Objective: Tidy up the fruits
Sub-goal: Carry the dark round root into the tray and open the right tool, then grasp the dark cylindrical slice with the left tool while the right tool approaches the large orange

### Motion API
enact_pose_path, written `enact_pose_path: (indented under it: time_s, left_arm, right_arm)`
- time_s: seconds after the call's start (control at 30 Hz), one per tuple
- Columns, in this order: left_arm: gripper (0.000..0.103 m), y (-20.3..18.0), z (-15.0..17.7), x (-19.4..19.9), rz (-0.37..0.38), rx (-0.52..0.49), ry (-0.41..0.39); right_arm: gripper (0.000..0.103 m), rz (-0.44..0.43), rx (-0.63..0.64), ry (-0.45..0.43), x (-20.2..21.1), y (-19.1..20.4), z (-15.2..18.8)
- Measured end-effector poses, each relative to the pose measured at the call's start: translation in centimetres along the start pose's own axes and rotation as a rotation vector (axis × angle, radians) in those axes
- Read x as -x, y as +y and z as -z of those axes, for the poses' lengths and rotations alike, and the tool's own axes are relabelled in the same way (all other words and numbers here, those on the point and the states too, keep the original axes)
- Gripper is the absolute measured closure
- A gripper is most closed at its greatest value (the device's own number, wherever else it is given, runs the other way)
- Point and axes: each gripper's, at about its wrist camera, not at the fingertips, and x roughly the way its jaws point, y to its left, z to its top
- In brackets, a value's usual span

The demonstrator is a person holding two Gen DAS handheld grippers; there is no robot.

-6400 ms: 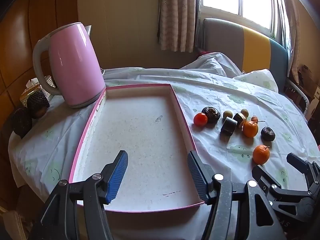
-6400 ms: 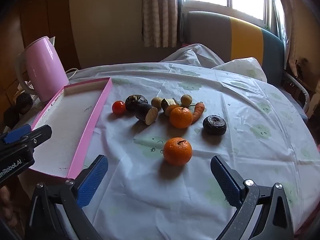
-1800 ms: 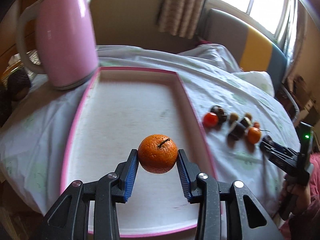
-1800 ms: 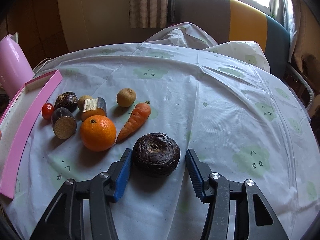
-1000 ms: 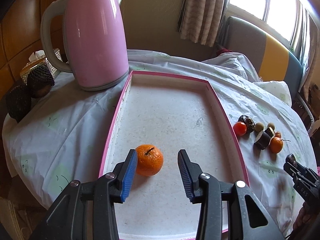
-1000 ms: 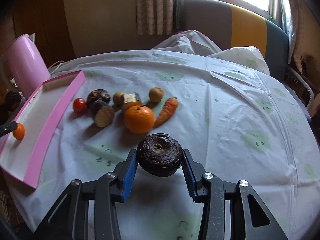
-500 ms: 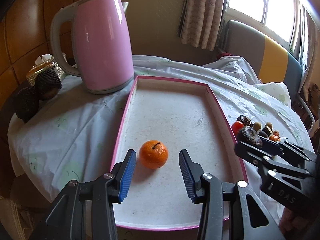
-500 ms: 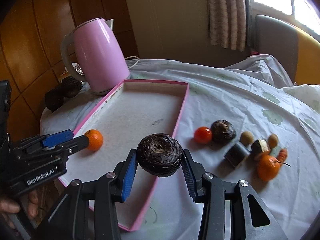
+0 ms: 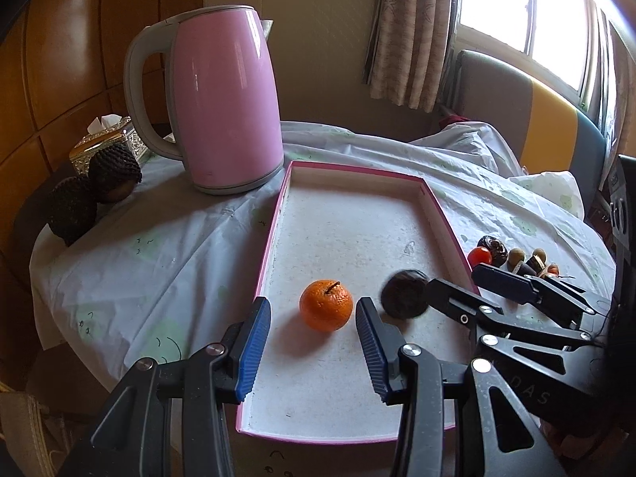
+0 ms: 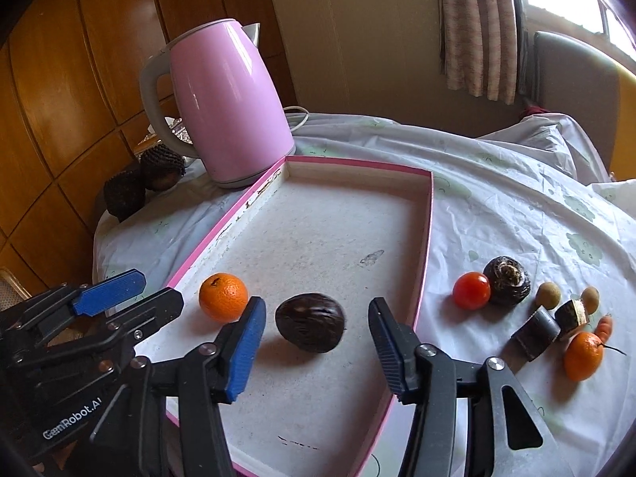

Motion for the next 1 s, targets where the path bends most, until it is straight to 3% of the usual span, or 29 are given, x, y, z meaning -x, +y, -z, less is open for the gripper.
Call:
enact_pose_path:
  time_s: [0.2, 0.63, 1.0]
  left_arm:
    - [0.058, -0.7, 0.2, 0.2, 0.016, -0.017, 0.0]
    - [0.058, -3.0, 0.0, -0.3, 0.148, -0.019, 0.046]
    - [0.058, -8.8, -0.9, -0.7, 0.256, -0.187, 0.057]
  right_arm:
    - [0.044, 0.034, -0.04, -0.02, 1.4, -1.3, 0.4]
    - [0.042, 0.173, -0.198, -0.05, 4.9, -7.4, 3.2]
    - [0.042, 0.298, -0.338, -0.062, 7.2, -13.3, 5.7]
